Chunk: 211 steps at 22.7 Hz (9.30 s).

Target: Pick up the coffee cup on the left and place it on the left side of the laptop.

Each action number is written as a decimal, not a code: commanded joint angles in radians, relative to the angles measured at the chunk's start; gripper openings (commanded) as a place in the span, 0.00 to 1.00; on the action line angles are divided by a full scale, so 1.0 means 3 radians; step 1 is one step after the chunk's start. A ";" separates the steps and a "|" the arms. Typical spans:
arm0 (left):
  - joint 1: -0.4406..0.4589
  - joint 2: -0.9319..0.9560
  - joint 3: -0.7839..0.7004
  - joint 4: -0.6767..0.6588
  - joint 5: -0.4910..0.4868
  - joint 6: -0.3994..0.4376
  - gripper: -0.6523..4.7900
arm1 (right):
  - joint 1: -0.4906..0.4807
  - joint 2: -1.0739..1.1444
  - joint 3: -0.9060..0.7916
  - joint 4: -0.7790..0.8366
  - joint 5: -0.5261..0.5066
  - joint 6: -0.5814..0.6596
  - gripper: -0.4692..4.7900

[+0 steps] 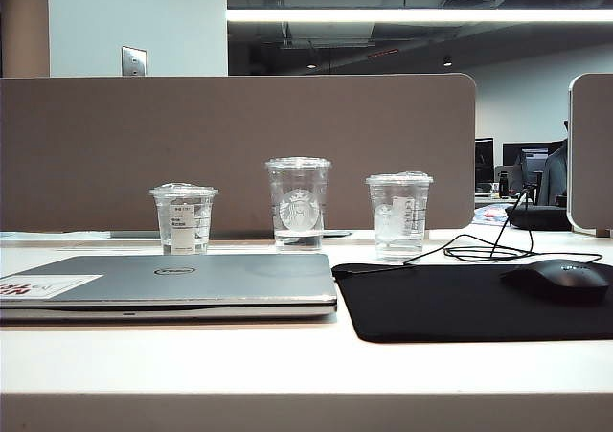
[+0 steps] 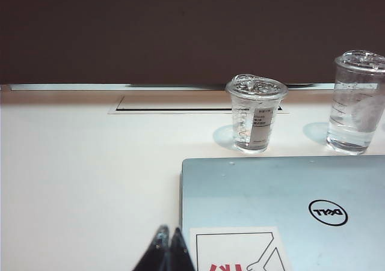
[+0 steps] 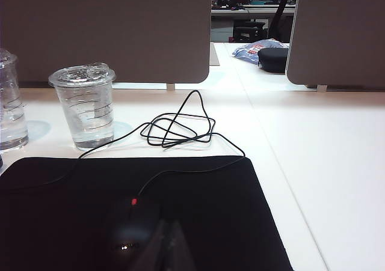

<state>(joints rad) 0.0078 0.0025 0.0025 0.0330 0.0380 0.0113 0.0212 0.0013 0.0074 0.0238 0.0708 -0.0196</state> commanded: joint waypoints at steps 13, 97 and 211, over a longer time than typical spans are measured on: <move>-0.0006 0.0017 0.0217 0.0182 -0.0127 -0.0070 0.11 | 0.0001 -0.0005 0.0229 0.0003 -0.0003 0.0066 0.09; -0.0874 0.7488 0.4298 0.2476 -0.0786 -0.0538 1.00 | 0.1623 0.1710 0.1734 -0.0558 -0.0332 0.0069 0.08; 0.0242 0.6082 0.1507 0.4084 -0.0411 -0.0598 0.36 | 0.1623 0.1709 0.1733 -0.0790 -0.0682 0.0027 0.08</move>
<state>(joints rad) 0.0784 1.8278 0.4458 1.2266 -0.0868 -0.1730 0.5072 0.5156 0.5201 -0.2276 -0.1322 -0.0086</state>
